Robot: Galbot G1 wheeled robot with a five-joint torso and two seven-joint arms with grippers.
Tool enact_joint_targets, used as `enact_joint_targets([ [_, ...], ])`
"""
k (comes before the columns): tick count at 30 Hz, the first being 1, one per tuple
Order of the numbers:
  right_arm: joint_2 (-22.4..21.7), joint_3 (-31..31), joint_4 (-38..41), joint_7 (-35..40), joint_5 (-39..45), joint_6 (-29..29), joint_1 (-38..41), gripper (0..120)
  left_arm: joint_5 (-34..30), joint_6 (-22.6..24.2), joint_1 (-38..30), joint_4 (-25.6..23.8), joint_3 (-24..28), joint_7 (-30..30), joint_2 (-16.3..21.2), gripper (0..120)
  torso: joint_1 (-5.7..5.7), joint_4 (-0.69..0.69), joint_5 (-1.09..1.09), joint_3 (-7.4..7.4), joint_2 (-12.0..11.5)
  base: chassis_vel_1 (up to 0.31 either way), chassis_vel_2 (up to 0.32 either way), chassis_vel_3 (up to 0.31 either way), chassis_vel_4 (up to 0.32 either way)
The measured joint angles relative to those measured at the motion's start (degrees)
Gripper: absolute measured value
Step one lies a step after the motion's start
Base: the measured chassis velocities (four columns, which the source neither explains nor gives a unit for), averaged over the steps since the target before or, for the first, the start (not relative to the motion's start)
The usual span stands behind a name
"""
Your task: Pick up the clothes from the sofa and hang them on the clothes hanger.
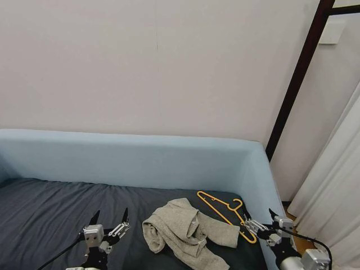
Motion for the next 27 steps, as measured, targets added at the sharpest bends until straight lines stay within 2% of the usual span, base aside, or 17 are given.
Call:
enact_joint_targets([
  [5, -0.08, -8.8, -8.25, -1.54, 10.45, -1.98, 11.47, 100, 0.03, -0.25, 0.17, 1.25, -2.24, -0.57, -0.06, 100, 0.0, 0.0, -0.01, 0.0, 0.0, 0.0, 0.0, 0.0, 0.0],
  [10, 4.77, -16.49, -19.54, 2.59, 19.54, -7.08, 23.39, 100, -0.07, -1.3, 1.28, 1.4, -5.35, -0.83, 0.72, 100, 0.01, 0.02, -0.01, 0.01, 0.0, 0.0, 0.0, 0.0, 0.0],
  [12, 5.82, -17.07, -20.9, 4.37, 21.1, -8.47, 24.47, 100, -0.08, -1.51, 1.42, 1.42, -5.9, -0.91, 0.86, 100, 0.01, 0.01, -0.01, 0.01, -0.01, 0.0, 0.0, 0.0, 0.0],
  [15, 9.04, -17.56, -24.03, 12.09, 28.27, -15.82, 26.91, 100, -0.1, -2.1, 1.78, 1.6, -7.03, -1.15, 1.1, 100, 0.01, 0.0, -0.03, 0.01, 0.0, 0.0, 0.0, 0.0, 0.0],
  [18, 10.75, -17.51, -26.16, 14.71, 30.95, -18.4, 27.52, 100, 0.03, -2.63, 1.96, 1.62, -7.26, -1.37, 0.98, 100, 0.01, 0.0, -0.02, 0.01, 0.0, 0.0, 0.0, 0.0, 0.0],
  [27, 17.61, -16.58, -34.76, 15.22, 30.05, -18.88, 27.82, 100, 2.29, -4.58, 2.13, 2.33, -6.88, -1.72, 0.05, 100, 0.01, 0.0, -0.02, 0.0, 0.0, 0.0, 0.0, 0.0, 0.0],
])
